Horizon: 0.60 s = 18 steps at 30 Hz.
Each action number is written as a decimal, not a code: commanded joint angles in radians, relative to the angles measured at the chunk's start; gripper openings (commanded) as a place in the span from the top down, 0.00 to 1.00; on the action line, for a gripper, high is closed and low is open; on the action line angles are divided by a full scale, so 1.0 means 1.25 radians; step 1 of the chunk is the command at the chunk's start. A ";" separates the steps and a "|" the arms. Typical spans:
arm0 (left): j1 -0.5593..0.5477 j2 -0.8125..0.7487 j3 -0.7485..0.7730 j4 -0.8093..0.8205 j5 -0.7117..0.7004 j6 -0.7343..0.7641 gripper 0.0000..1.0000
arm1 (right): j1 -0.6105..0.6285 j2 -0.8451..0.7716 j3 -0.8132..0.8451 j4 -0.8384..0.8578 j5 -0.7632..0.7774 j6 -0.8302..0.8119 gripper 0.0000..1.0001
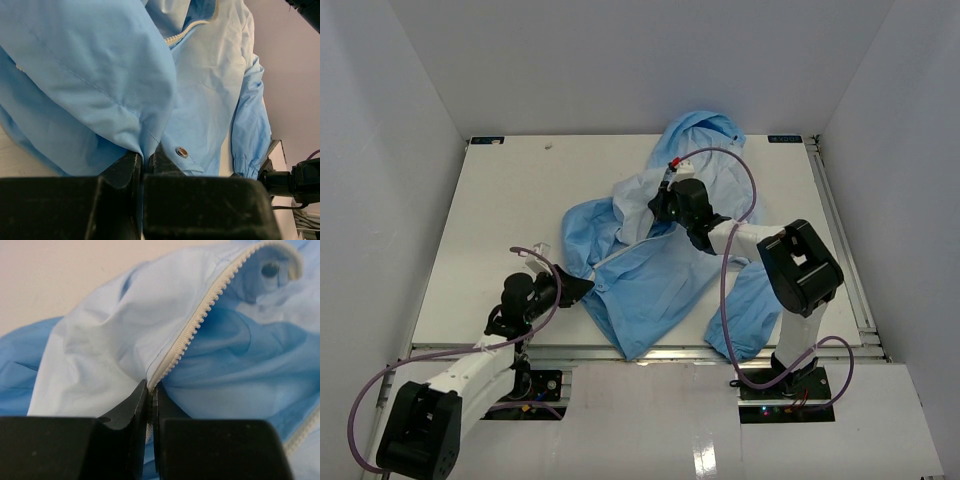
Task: Zip up the jacket
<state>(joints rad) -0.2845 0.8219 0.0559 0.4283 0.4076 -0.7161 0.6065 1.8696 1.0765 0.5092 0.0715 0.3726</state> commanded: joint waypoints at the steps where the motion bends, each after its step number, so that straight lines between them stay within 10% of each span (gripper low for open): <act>1: -0.002 -0.050 -0.060 0.007 -0.008 -0.012 1.00 | -0.030 -0.056 0.072 0.088 0.033 -0.062 0.92; 18: -0.002 -0.020 -0.094 0.098 0.005 -0.059 1.00 | -0.216 0.015 0.285 0.024 -0.022 -0.065 0.92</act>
<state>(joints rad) -0.2848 0.7458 0.0540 0.4461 0.3619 -0.7757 0.3580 1.8257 1.3656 0.5178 0.1054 0.3069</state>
